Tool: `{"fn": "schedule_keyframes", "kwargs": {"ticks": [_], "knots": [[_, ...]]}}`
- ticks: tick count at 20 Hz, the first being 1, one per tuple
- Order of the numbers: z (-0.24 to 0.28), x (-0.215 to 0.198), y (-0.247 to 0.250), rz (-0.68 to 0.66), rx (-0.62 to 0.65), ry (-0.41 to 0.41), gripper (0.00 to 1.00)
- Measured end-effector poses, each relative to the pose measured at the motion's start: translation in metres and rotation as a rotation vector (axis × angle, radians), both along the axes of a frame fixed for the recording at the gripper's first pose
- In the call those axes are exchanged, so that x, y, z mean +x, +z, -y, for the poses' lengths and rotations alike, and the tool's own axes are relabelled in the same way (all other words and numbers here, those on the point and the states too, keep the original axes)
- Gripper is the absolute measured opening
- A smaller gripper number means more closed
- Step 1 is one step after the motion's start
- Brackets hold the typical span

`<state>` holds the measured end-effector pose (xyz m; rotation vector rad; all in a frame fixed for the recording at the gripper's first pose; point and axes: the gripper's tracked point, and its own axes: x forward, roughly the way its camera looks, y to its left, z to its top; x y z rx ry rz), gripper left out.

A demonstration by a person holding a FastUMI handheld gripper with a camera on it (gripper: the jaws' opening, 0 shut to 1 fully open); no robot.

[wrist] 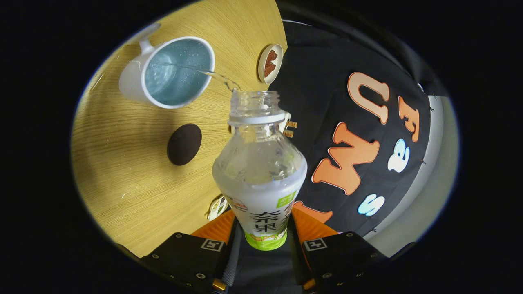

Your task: Take the bottle from table, then pour the juice into the cup, finally place the bottle on the coaster

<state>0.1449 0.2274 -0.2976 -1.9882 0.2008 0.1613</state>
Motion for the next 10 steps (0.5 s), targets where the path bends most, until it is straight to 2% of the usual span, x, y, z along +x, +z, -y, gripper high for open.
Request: {"fn": "schedule_keyframes", "kwargs": {"ticks": [10], "knots": [[-0.001,-0.0021,-0.0023,-0.017,-0.041,0.001,0.56]]}}
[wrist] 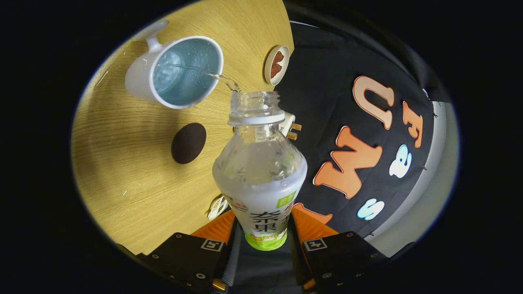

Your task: Take the bottle from table, then pour the juice into the cup, finally place the bottle on the coaster

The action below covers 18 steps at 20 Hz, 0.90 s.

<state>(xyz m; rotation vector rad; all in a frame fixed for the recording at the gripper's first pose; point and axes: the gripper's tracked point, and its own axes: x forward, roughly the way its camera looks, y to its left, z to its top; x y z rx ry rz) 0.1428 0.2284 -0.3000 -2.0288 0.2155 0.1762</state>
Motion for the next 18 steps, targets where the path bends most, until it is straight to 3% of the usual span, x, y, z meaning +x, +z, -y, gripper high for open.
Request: {"fn": "schedule_keyframes", "kwargs": {"ticks": [18], "knots": [[-0.0045,-0.0029,0.0034,-0.039,-0.074,-0.001,0.56]]}}
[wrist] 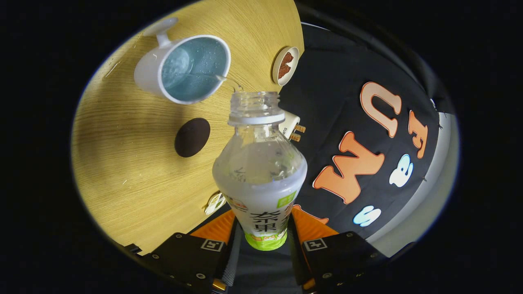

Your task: Take the bottle from table, then pour the juice into the cup, finally place the bottle on the coaster

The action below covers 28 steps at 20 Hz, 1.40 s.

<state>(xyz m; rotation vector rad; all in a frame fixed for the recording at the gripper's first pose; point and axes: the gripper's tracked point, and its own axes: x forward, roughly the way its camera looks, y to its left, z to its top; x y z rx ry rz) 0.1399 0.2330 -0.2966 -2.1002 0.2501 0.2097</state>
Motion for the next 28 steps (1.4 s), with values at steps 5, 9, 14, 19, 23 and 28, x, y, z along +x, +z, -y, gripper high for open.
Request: {"fn": "schedule_keyframes", "kwargs": {"ticks": [5,9,14,19,23,28], "knots": [[-0.0014,-0.0016,-0.0006,-0.005,-0.012,0.004,0.56],[-0.002,-0.0018,-0.0013,-0.01,-0.013,0.006,0.56],[-0.0026,-0.0035,-0.0015,-0.011,-0.017,0.01,0.56],[-0.0008,-0.0021,-0.0012,-0.017,-0.047,0.005,0.56],[-0.0028,-0.0014,0.001,-0.019,-0.084,0.009,0.56],[-0.0066,-0.0037,0.0008,-0.029,-0.104,0.014,0.56]]}}
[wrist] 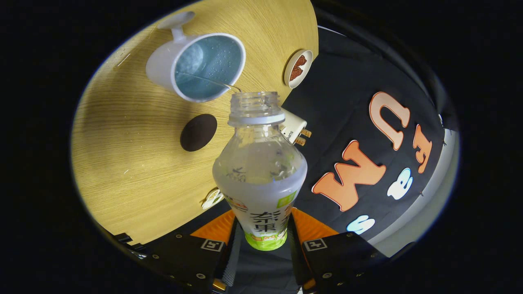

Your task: Take the bottle from table, then pour the juice into the cup, finally place the bottle on the coaster

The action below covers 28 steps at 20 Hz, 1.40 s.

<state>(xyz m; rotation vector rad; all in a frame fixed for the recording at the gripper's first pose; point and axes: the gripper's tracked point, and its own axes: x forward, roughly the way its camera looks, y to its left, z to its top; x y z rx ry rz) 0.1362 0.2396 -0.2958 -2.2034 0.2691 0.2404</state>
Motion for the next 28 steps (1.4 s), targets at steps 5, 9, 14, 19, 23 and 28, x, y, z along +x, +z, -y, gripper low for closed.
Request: {"fn": "schedule_keyframes", "kwargs": {"ticks": [5,9,14,19,23,28], "knots": [[0.0,-0.001,-0.003,-0.004,0.015,-0.001,0.56],[0.003,-0.001,-0.012,-0.016,0.068,-0.017,0.56],[0.008,-0.004,-0.02,-0.041,0.239,-0.054,0.56],[0.016,-0.009,-0.029,-0.075,0.451,-0.108,0.56],[0.03,-0.012,-0.034,-0.1,0.781,-0.214,0.56],[0.061,-0.018,-0.042,-0.126,1.21,-0.361,0.56]]}}
